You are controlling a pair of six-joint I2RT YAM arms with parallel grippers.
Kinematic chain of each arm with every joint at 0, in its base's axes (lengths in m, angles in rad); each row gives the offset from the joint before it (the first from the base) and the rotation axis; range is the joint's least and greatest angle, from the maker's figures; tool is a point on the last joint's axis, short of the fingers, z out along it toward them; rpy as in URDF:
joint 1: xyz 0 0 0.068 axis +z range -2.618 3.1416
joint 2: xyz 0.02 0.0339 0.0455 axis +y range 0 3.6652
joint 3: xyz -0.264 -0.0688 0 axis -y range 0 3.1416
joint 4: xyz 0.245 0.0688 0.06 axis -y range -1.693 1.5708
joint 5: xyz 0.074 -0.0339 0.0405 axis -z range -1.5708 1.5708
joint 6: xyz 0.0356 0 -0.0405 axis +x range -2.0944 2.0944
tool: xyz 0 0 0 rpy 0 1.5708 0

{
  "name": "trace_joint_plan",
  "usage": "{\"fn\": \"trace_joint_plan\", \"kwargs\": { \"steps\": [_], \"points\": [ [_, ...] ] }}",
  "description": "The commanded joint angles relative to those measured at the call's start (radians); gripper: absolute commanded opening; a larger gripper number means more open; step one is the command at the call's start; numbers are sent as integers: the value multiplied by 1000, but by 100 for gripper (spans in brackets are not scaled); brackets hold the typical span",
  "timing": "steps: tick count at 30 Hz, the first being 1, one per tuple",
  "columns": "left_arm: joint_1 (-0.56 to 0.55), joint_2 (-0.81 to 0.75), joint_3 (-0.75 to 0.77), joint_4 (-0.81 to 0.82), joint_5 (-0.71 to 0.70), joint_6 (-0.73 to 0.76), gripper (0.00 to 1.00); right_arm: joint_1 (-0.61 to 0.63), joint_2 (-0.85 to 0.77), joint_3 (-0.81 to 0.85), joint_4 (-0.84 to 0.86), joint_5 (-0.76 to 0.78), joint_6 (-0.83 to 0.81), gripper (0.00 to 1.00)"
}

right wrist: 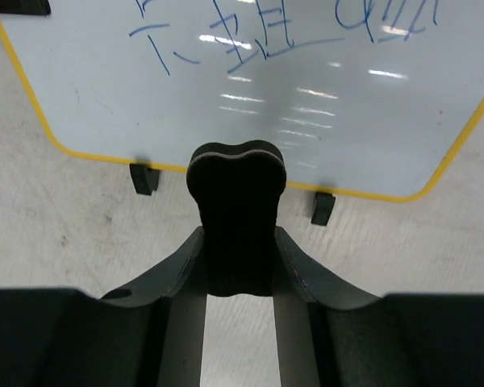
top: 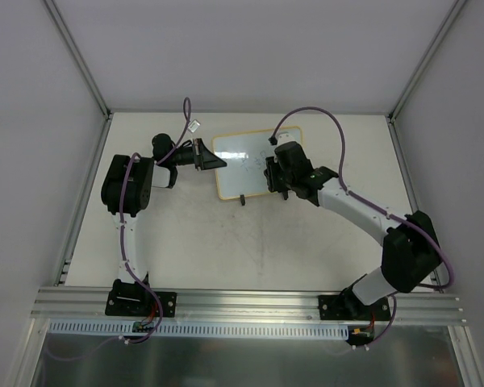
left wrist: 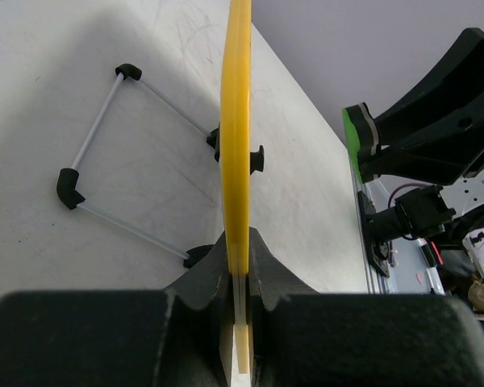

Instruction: Erase the whiteboard

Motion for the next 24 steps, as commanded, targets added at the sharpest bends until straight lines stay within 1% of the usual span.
{"fn": "trace_joint_plan", "kwargs": {
  "steps": [1,4,7,9,10,12,13,15,16,19,20,24],
  "points": [
    [-13,13,28,41,22,44,0,-4,77,91,60,-3,-41,0],
    [-11,22,37,26,25,33,0,-2,136,127,138,-2,-55,0],
    [-11,33,37,76,41,-5,0,-1,184,153,220,18,-83,0],
    [-11,31,35,86,41,-5,0,3,204,165,257,43,-98,0],
    [-10,33,37,87,41,-7,0,7,224,173,316,69,-112,0],
    [-8,40,43,101,41,-20,0,15,242,170,362,90,-136,0],
    [-7,49,48,110,42,-42,0,22,259,168,413,95,-148,0],
    [1,65,54,147,42,-78,0,33,279,184,423,132,-161,0],
    [3,83,61,202,44,-126,0,39,290,203,420,135,-167,0],
    [10,108,72,276,47,-187,0,45,321,228,416,117,-170,0],
    [10,109,72,274,44,-188,0,47,327,249,413,89,-170,0],
    [10,105,71,261,41,-178,0,61,386,334,369,90,-191,0]
  ]
}}
